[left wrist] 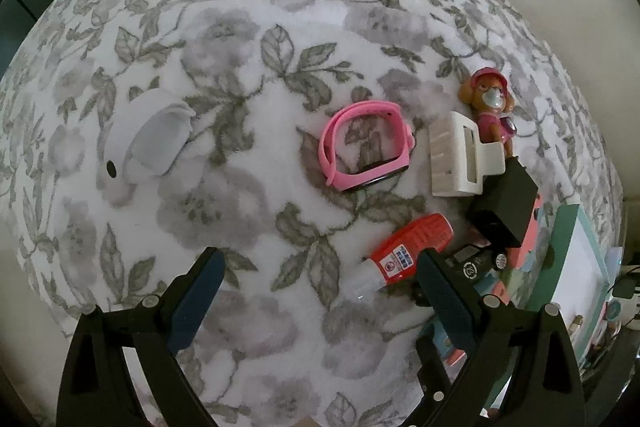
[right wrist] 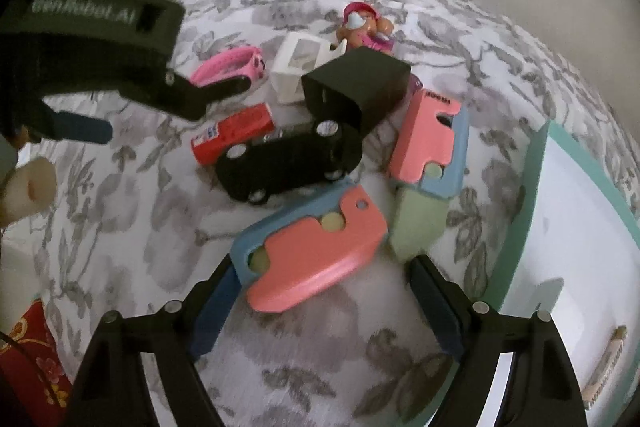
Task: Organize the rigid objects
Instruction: 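Grasp the pink-blue toy piece with the right gripper while the left grasps the red glue stick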
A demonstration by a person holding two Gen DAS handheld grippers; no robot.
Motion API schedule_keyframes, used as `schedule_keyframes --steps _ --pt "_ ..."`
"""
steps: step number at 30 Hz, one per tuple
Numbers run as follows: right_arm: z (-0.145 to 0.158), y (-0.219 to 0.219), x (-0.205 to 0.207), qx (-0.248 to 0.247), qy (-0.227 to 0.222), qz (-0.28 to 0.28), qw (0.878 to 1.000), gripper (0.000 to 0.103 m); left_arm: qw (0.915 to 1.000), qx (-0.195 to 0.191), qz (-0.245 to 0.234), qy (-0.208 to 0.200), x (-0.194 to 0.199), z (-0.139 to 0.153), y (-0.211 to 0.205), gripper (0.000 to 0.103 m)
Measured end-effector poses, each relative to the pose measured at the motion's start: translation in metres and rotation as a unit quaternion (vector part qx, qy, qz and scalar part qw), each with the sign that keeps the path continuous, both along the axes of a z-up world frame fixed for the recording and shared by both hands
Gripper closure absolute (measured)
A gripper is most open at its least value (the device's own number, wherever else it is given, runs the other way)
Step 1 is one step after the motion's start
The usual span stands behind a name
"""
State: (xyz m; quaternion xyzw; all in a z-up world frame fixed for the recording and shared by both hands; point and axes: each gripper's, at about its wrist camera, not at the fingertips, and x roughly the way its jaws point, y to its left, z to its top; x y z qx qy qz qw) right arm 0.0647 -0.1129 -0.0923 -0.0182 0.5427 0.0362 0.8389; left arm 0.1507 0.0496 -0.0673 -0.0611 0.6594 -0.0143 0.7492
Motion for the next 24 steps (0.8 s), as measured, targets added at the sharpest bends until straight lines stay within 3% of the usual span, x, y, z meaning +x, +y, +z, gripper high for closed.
schedule_keyframes --steps 17,21,24 --pt "-0.007 0.003 0.023 -0.007 -0.023 0.003 1.000 0.016 0.9999 0.014 0.004 0.001 0.014 -0.014 0.020 0.006" --pt "-0.003 0.000 0.022 -0.003 -0.028 -0.008 1.000 0.028 0.9999 0.012 0.003 0.000 0.011 -0.011 0.013 0.006" --pt "-0.002 -0.001 0.020 0.002 -0.028 -0.013 1.000 0.029 1.0000 0.008 0.002 0.001 0.009 -0.009 0.009 0.006"
